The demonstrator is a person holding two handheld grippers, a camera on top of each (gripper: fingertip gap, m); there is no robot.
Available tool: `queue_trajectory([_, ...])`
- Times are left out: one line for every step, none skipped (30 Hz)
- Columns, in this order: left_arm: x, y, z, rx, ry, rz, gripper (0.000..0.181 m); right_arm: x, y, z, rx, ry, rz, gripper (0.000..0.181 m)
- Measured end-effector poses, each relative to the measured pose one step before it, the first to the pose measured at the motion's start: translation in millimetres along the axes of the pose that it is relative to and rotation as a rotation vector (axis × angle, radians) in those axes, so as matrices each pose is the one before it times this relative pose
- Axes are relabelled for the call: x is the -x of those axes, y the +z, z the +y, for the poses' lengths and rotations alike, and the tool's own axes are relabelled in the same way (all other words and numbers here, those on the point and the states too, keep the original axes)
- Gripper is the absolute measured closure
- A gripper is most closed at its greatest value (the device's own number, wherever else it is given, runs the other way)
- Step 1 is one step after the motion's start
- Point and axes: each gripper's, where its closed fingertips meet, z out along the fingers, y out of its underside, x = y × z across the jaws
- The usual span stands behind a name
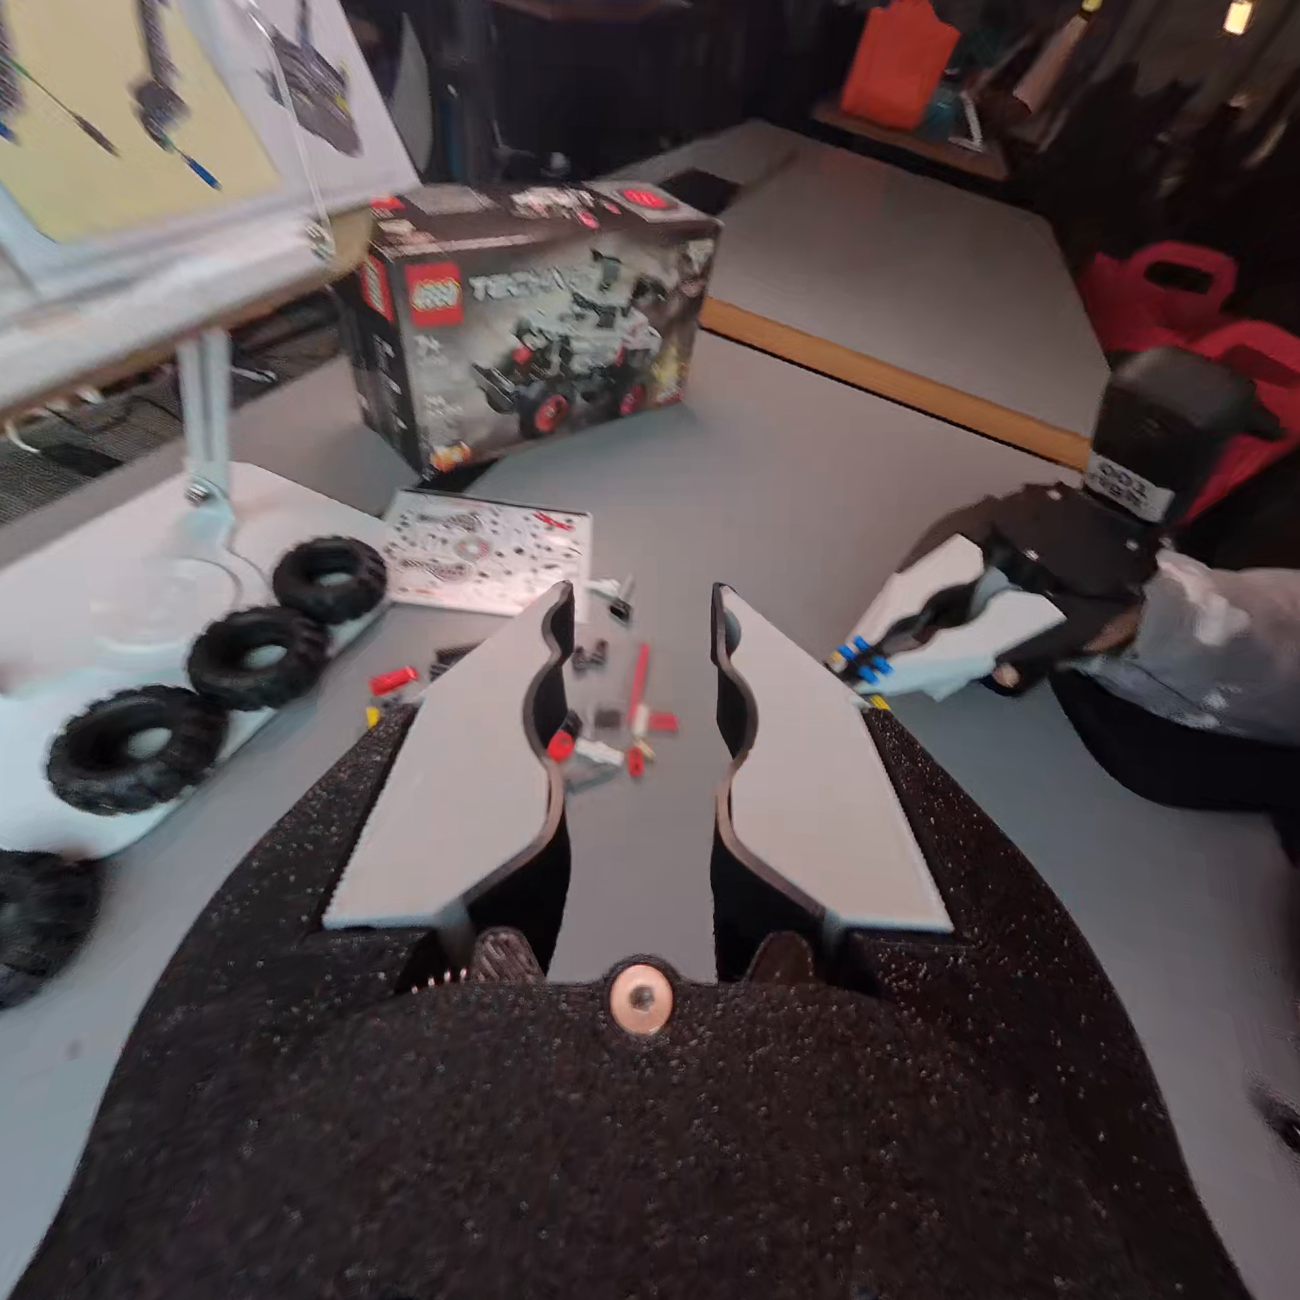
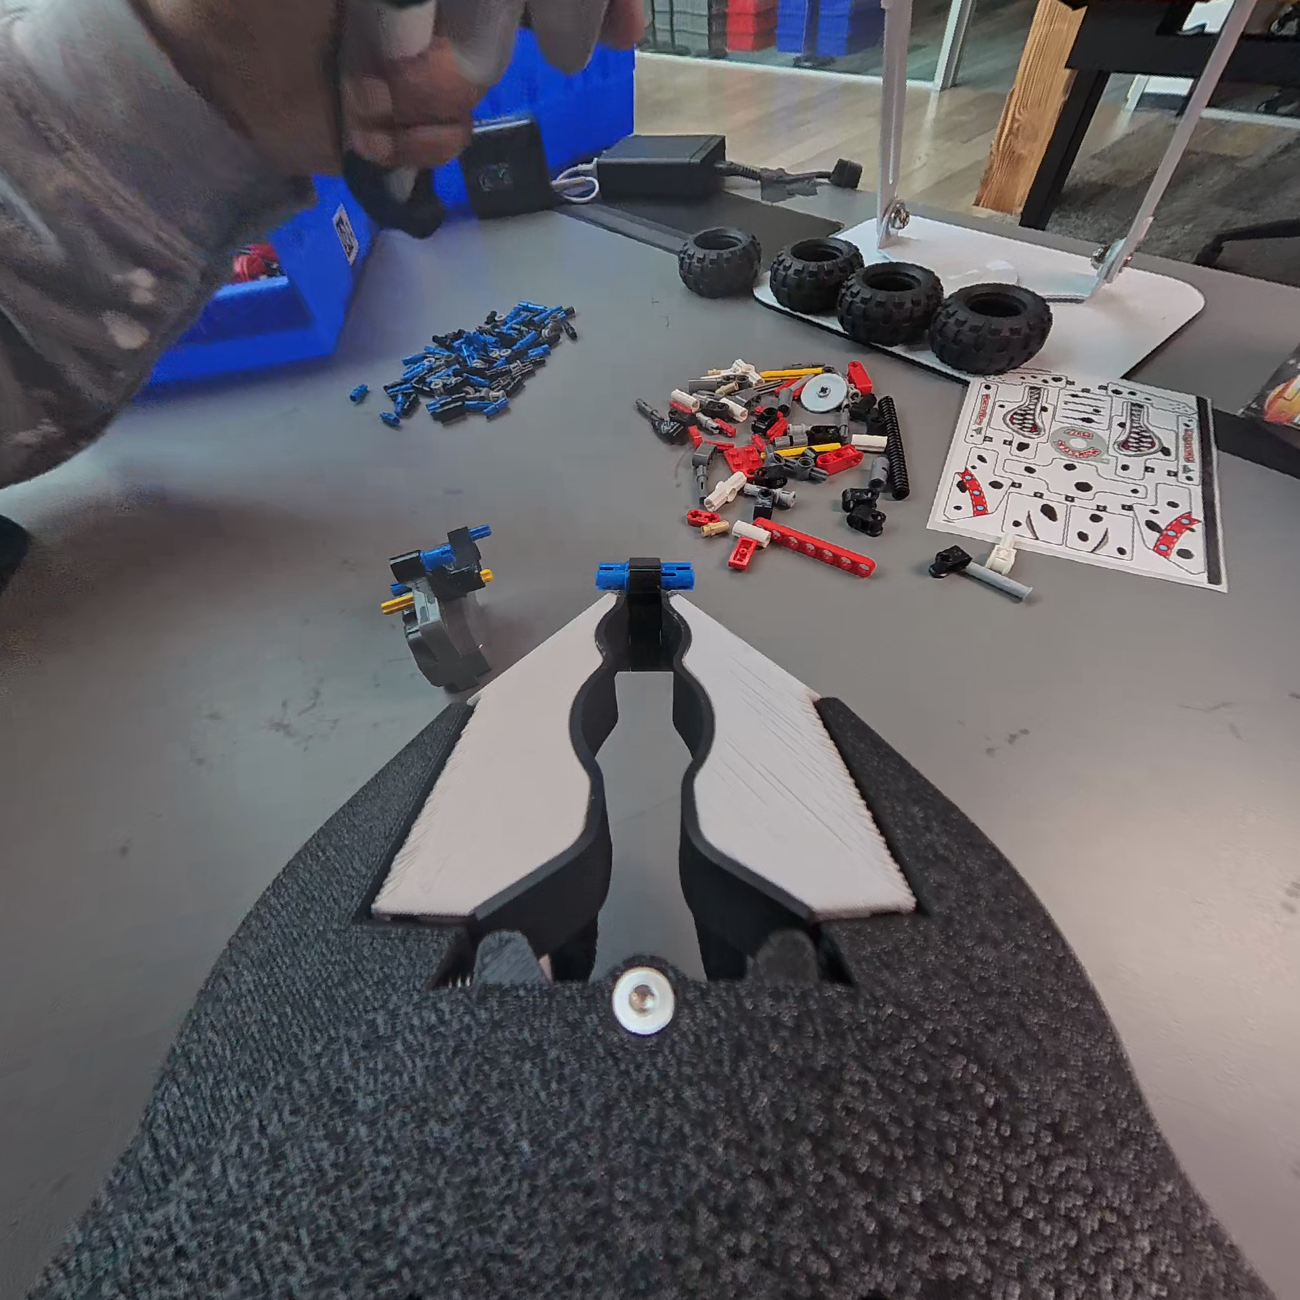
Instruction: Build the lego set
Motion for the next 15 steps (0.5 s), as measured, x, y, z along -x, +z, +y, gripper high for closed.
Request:
queue_trajectory([-22.85,-5.66,22.20,0.0511,-0.0158,0.0606,0.138,1.54,0.43,0.34,0.0035,-0.0033,-0.0034,0.174])
queue_trajectory([-20.85,-2.97,23.96,0.0557,-0.0114,0.0483,0.132,2.28,0.88,0.35,0.0034,-0.0003,-0.0080,0.174])
queue_trajectory([-18.05,-0.04,24.48,0.0592,-0.0050,0.0343,0.125,2.74,1.06,0.09,0.0029,0.0020,-0.0116,0.174])
queue_trajectory([-14.32,2.82,22.89,0.0578,0.0050,0.0165,0.120,2.65,1.44,-0.13,0.0027,0.0030,-0.0127,0.174])
queue_trajectory([-9.60,4.87,19.60,0.0490,0.0193,-0.0076,0.118,2.69,1.96,0.18,0.0055,0.0033,-0.0132,0.174])
queue_trajectory([-6.48,6.30,14.83,0.0358,0.0269,-0.0195,0.115,2.45,2.43,0.73,0.0097,0.0044,-0.0122,0.174])
queue_trajectory([-6.23,7.07,11.00,0.0307,0.0214,-0.0085,0.112,2.72,2.57,0.85,0.0116,0.0059,-0.0130,0.174])
queue_trajectory([-4.68,7.76,8.37,0.0339,0.0166,-0.0029,0.110,3.77,2.68,1.77,0.0165,0.0067,-0.0182,0.174])
queue_trajectory([0.05,7.66,6.73,0.0353,0.0226,-0.0173,0.107,3.58,2.55,2.39,0.0199,0.0064,-0.0162,0.174])
queue_trajectory([2.41,6.88,4.65,0.0287,0.0262,-0.0228,0.105,3.20,2.31,3.21,0.0219,0.0030,-0.0116,0.174])
queue_trajectory([0.81,5.76,1.79,0.0126,0.0150,-0.0063,0.105,2.59,1.64,3.22,0.0199,-0.0045,-0.0049,0.174])
queue_trajectory([-1.05,4.59,-0.88,-0.0020,0.0040,0.0074,0.107,1.59,0.49,1.82,0.0094,-0.0114,0.0037,0.173])
queue_trajectory([-0.91,3.71,-1.21,-0.0031,0.0045,0.0050,0.111,1.00,-0.55,0.23,-0.0002,-0.0126,0.0088,0.174])
queue_trajectory([-0.16,2.97,-0.12,0.0051,0.0081,-0.0024,0.119,1.21,-0.80,0.52,0.0005,-0.0068,0.0052,0.174])
queue_trajectory([-0.26,2.36,0.31,0.0071,0.0070,-0.0040,0.121,1.44,-0.69,1.17,0.0032,-0.0009,0.0010,0.173])
